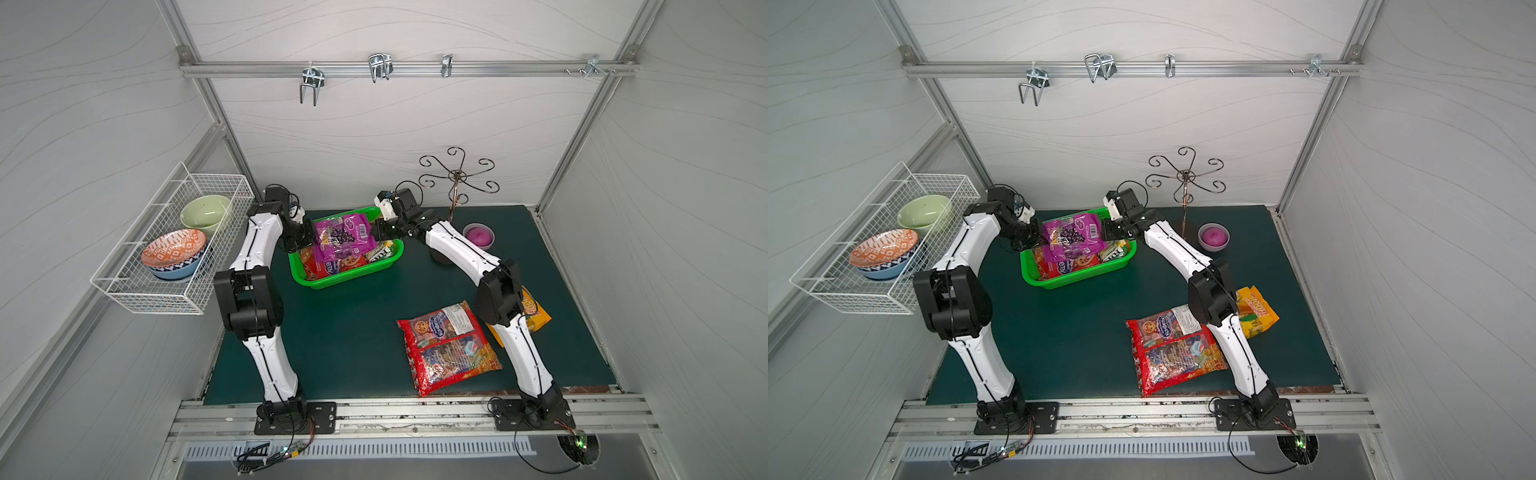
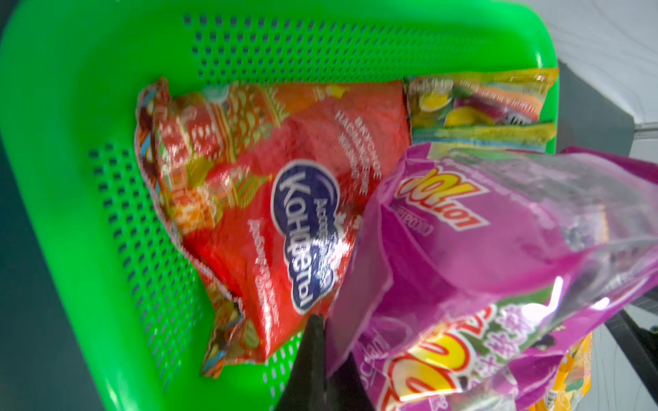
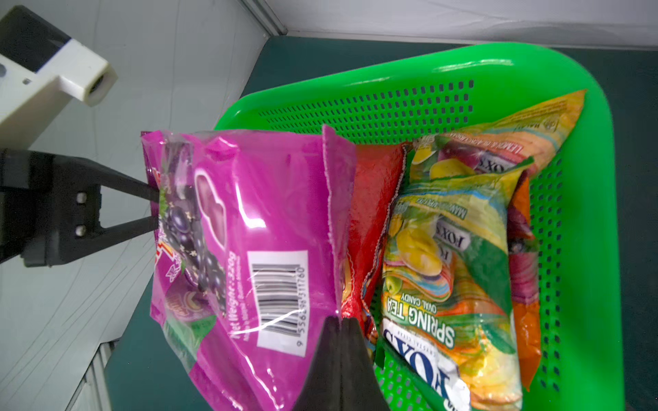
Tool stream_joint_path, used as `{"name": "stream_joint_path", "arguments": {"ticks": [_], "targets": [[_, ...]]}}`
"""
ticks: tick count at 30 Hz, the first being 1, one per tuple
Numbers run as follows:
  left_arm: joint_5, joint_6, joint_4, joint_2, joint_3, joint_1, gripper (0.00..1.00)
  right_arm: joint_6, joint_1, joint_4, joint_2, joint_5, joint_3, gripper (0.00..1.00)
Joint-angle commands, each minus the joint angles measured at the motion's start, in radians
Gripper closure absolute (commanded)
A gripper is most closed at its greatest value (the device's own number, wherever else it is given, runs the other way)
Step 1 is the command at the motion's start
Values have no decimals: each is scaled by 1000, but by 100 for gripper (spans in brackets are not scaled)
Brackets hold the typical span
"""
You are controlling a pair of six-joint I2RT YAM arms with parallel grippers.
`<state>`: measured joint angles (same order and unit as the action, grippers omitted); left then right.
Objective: Put the candies in the basket
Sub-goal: Place the candy in the basket.
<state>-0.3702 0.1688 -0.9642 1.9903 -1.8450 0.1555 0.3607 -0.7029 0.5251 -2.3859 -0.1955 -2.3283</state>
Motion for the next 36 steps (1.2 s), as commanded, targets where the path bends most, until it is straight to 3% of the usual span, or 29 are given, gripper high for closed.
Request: {"name": "stream_joint_path", "arguments": {"ticks": [1, 13, 24, 36], "targets": [[35, 33, 22, 40, -108, 31, 100, -40, 27, 21, -30, 102, -62, 100], [63, 50, 60, 126, -165, 32, 100, -18, 54, -154, -166, 122, -148, 100], [59, 69, 86, 210, -197, 30, 100, -105, 52, -195, -238, 244, -204, 100], [85, 106, 120, 254, -195, 29, 100, -93, 49, -197, -282, 267, -233, 100]]}}
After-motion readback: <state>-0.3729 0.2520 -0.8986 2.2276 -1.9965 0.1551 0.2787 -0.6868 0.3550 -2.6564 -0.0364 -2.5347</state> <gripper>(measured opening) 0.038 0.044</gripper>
